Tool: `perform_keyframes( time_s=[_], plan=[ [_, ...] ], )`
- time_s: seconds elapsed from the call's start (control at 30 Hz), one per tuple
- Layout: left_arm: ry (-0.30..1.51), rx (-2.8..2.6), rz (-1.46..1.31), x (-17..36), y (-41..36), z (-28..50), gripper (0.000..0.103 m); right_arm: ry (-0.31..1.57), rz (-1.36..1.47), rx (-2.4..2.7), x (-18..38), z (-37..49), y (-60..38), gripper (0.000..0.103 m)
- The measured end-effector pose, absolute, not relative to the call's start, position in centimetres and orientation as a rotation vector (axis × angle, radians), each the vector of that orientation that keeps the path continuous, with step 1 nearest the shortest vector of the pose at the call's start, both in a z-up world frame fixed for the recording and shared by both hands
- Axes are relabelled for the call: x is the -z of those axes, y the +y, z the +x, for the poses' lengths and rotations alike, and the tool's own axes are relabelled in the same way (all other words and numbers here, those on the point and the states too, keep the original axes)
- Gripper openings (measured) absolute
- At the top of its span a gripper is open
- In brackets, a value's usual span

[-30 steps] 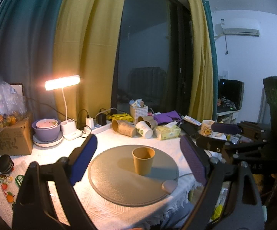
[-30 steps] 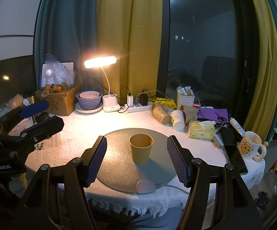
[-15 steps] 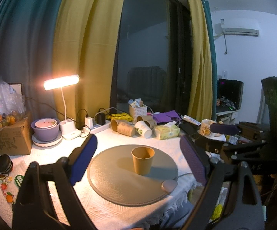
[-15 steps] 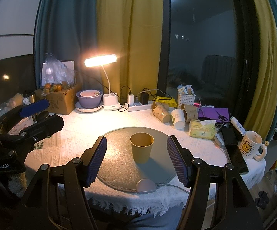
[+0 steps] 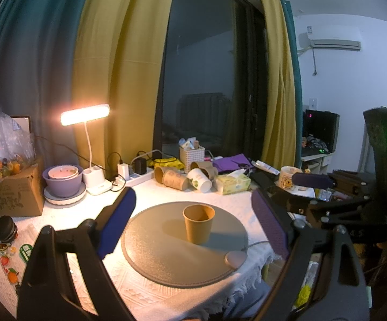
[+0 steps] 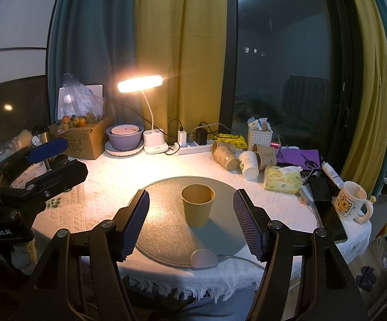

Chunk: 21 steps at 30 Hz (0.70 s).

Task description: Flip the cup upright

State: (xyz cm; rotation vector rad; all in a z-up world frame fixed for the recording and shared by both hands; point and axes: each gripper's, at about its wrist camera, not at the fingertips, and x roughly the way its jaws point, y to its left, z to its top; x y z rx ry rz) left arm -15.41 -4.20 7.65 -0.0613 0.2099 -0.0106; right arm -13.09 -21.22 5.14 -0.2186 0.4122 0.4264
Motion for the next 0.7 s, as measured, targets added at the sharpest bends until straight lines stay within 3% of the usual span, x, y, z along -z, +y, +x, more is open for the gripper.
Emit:
perform_keyframes(
  time_s=[0.7],
  plan=[
    [0.21, 0.011, -0.061, -7.64, -4.11, -15.37, 0.089, 0.415, -0.22, -0.426, -4.97, -13.06, -21.19, 0.068]
  ],
)
